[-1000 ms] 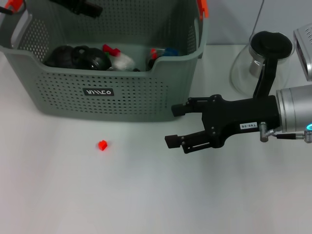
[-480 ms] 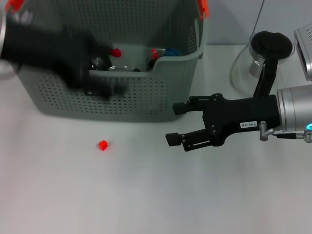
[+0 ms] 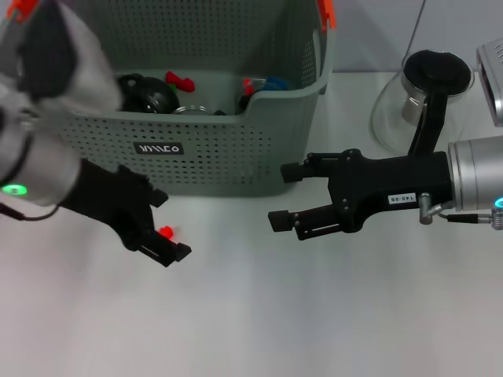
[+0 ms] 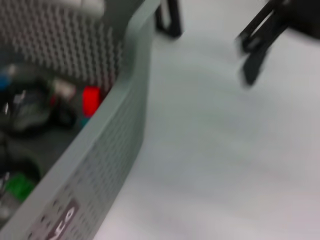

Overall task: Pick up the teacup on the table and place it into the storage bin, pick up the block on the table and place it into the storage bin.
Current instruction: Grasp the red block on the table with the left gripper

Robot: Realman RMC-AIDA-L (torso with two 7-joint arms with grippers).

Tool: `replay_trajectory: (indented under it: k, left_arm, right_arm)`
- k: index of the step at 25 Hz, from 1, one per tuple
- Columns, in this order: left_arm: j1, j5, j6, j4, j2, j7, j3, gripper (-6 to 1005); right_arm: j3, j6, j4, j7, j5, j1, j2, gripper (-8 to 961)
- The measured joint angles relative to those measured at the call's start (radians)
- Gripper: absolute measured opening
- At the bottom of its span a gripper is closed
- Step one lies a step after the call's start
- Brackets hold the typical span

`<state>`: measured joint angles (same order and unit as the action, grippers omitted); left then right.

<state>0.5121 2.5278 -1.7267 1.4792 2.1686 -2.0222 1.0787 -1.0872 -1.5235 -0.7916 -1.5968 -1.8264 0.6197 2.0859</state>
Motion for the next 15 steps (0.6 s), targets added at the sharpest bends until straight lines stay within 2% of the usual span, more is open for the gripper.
replay_trajectory:
  k: [2,4,5,6,8,15]
  left_arm:
    - [0.008,0.057,0.063,-0.042,-0.003,-0.052,0.086,901]
    - [0.017,0.100,0.111,-0.079,-0.002,-0.076,0.141,894]
    - [0.017,0.100,0.111,-0.079,-0.002,-0.076,0.141,890]
    - [0.032,0.139,0.164,-0.126,0.000,-0.109,0.193,887]
    - [0.048,0.178,0.219,-0.172,-0.001,-0.158,0.237,879]
    - [0.085,0.258,0.317,-0.260,0.001,-0.266,0.293,854]
  right_arm:
    - [0.000,0.001,0.001,0.000,0.000,-0.001,0.000,924]
    - [0.002,0.001,0.006,0.000,0.000,-0.001,0.000,924]
    - [0.002,0.001,0.008,0.000,0.000,-0.001,0.000,924]
    - [0.002,0.001,0.011,0.000,-0.001,-0.001,0.000,924]
    - [0.003,0.003,0.014,0.001,-0.001,-0.001,-0.001,924]
    - [0.007,0.009,0.032,0.009,-0.001,-0.005,-0.001,925]
